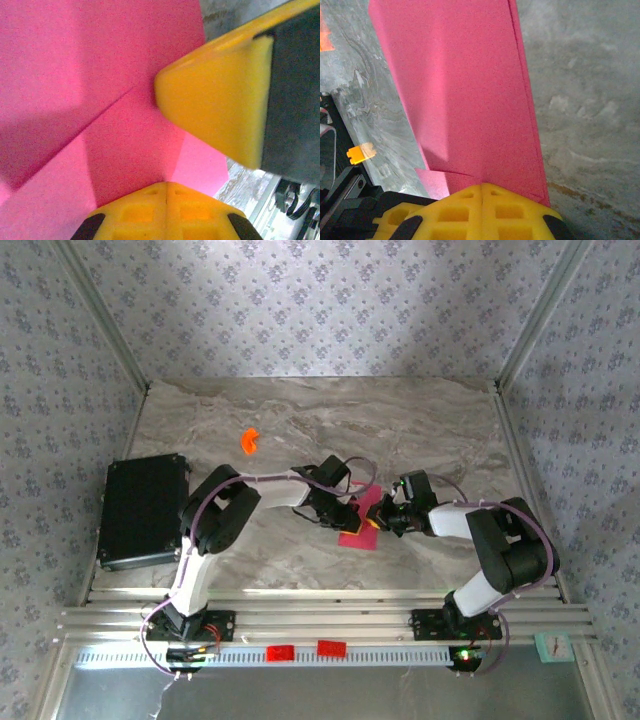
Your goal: Fold a paper plane with a square sheet of paper (pick it up from the middle)
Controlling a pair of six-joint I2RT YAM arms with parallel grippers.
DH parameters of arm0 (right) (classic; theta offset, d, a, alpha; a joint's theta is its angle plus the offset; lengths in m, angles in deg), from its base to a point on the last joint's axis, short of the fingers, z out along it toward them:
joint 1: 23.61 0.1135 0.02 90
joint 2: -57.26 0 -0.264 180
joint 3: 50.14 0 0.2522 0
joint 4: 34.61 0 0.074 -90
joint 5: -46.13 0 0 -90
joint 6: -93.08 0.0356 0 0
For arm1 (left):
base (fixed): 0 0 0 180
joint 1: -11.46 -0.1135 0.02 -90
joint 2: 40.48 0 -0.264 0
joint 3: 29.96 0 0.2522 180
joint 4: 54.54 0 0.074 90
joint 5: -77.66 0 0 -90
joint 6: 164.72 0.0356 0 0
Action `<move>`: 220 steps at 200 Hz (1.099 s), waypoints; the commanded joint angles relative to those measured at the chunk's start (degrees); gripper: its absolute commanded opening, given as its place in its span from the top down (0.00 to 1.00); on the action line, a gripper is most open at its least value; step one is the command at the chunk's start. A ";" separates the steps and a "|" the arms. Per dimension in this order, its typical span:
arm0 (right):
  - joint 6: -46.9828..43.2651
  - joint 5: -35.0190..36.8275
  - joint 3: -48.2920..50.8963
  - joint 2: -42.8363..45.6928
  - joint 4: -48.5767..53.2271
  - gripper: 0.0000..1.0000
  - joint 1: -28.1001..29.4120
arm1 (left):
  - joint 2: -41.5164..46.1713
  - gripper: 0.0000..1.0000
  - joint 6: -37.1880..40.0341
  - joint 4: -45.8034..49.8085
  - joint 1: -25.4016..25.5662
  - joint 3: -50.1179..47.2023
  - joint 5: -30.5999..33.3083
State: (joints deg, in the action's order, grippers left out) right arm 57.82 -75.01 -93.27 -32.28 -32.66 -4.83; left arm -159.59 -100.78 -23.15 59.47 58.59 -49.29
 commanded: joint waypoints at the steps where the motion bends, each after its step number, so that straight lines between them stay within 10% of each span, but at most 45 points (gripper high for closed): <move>1: -0.86 3.20 2.12 -1.88 5.94 0.96 -0.92 | 2.35 0.94 3.63 6.68 0.03 -1.61 2.05; 220: -0.96 1.77 0.72 -1.20 5.16 0.95 -1.12 | 8.99 0.96 0.76 0.24 -1.47 -5.55 0.26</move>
State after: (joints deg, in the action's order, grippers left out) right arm 57.47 -76.30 -93.29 -32.63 -32.84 -5.48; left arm -148.03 -98.14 -20.00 58.33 48.95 -45.68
